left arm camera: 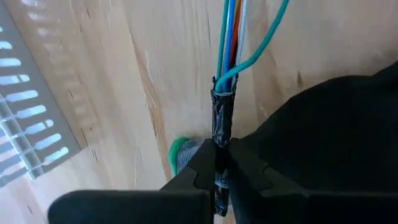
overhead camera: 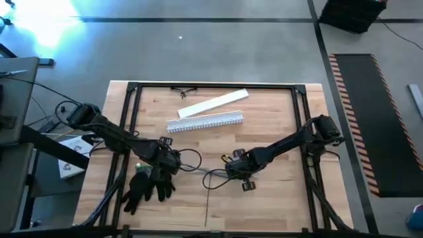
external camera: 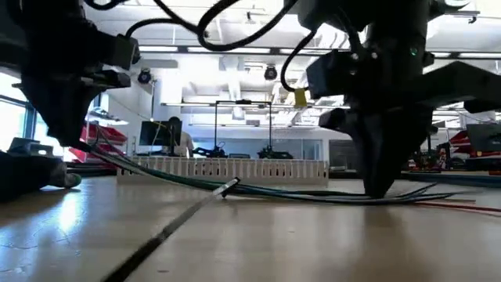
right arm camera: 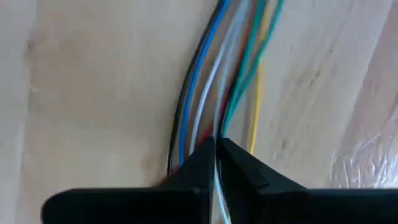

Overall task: Ziptie cables
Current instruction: Wrap the black zip tie on the cable

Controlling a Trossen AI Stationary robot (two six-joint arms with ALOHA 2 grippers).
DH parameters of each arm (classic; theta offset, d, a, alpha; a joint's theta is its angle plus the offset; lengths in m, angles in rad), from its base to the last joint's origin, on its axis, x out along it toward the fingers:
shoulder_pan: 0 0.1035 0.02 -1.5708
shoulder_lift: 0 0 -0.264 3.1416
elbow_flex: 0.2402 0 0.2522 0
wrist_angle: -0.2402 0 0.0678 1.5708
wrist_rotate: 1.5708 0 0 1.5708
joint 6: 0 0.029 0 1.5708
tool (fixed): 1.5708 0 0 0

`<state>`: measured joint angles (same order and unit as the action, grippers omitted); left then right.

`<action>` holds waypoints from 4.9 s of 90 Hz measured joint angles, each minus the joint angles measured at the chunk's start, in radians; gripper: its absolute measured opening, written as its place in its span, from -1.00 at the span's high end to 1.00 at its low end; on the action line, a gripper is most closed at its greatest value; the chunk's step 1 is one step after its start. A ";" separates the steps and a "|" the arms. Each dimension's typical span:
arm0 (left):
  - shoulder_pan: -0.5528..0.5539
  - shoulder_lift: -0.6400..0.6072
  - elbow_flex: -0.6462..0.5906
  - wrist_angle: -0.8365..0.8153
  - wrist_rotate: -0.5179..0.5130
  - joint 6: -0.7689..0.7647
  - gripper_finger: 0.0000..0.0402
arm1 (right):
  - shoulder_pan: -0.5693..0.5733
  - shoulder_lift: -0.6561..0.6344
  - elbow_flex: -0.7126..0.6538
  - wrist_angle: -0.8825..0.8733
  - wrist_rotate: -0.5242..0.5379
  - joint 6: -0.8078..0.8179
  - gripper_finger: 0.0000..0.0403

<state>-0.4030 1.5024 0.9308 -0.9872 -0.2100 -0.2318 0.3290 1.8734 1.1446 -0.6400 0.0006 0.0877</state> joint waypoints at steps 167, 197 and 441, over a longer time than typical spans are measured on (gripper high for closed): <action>-0.004 0.001 -0.015 0.070 0.042 -0.029 0.98 | -0.010 0.084 0.116 -0.207 0.078 0.135 0.99; -0.006 0.001 -0.015 0.068 0.040 -0.030 0.98 | 0.034 0.084 0.116 -0.402 0.082 0.174 1.00; -0.086 0.010 -0.153 0.470 0.052 -0.299 0.98 | 0.032 -0.029 0.114 -0.067 0.212 0.418 0.32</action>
<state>-0.4890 1.5127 0.7780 -0.5176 -0.1579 -0.5304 0.3608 1.8441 1.2591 -0.7070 0.2122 0.5061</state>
